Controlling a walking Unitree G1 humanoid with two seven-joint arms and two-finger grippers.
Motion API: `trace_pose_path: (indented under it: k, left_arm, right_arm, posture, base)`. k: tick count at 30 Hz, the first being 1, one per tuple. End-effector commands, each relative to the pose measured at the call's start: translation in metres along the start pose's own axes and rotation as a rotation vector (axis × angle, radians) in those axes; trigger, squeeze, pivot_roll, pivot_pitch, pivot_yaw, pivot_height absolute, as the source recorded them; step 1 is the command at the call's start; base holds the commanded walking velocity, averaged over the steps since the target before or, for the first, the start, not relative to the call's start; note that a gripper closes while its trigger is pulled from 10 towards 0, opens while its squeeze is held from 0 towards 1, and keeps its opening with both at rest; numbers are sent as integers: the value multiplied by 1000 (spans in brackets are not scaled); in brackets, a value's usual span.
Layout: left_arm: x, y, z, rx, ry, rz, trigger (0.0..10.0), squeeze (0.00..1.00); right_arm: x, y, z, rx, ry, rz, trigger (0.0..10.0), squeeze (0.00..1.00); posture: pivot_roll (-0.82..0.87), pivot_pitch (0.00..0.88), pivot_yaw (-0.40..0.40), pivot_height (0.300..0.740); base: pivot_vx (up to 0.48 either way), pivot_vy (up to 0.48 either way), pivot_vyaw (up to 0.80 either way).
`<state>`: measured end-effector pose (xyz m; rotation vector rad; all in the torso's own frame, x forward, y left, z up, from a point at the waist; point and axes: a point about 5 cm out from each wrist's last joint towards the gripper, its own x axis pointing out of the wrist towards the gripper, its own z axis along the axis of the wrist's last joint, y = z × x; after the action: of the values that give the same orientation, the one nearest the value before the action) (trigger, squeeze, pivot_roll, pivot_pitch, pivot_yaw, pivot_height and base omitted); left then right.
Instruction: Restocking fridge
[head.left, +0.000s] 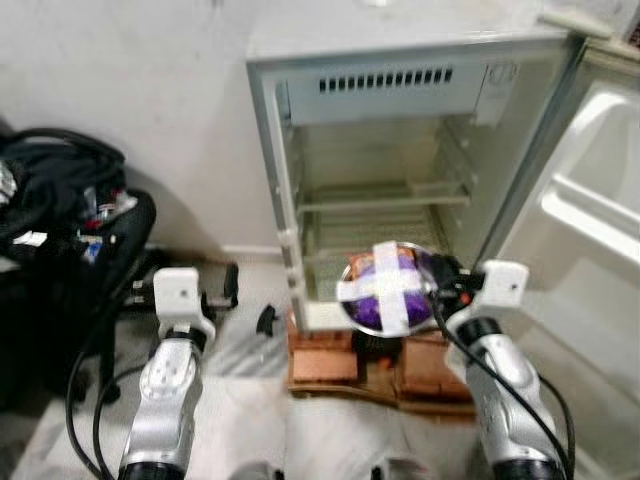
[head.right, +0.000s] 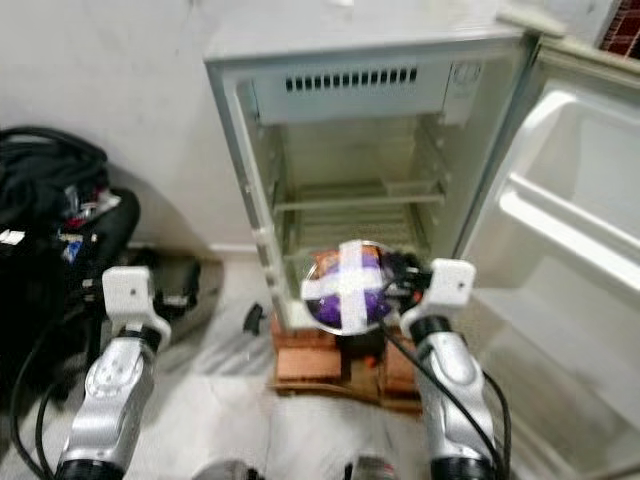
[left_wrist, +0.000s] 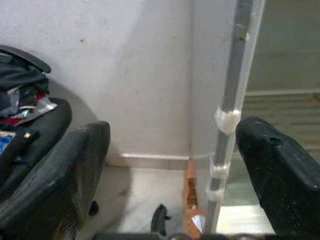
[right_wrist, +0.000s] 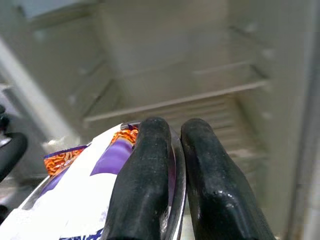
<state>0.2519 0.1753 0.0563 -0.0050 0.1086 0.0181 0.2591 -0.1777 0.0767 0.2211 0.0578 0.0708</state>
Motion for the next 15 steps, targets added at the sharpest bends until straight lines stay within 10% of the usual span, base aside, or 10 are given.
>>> trace_pose_path:
  k: [1, 15]
  left_arm:
    - [-3, 11, 4, 3, -9, 27, 10000, 0]
    - [-45, 13, -10, 5, 46, -28, 10000, 0]
  right_arm:
    - [3, 11, 9, 3, -53, 32, 10000, 0]
    - [-26, -3, 0, -64, -18, 15, 10000, 0]
  posture:
    - [-53, 0, 68, 740]
    - [-56, 0, 65, 740]
  base:
    - [0, 0, 0]
    - [0, 0, 0]
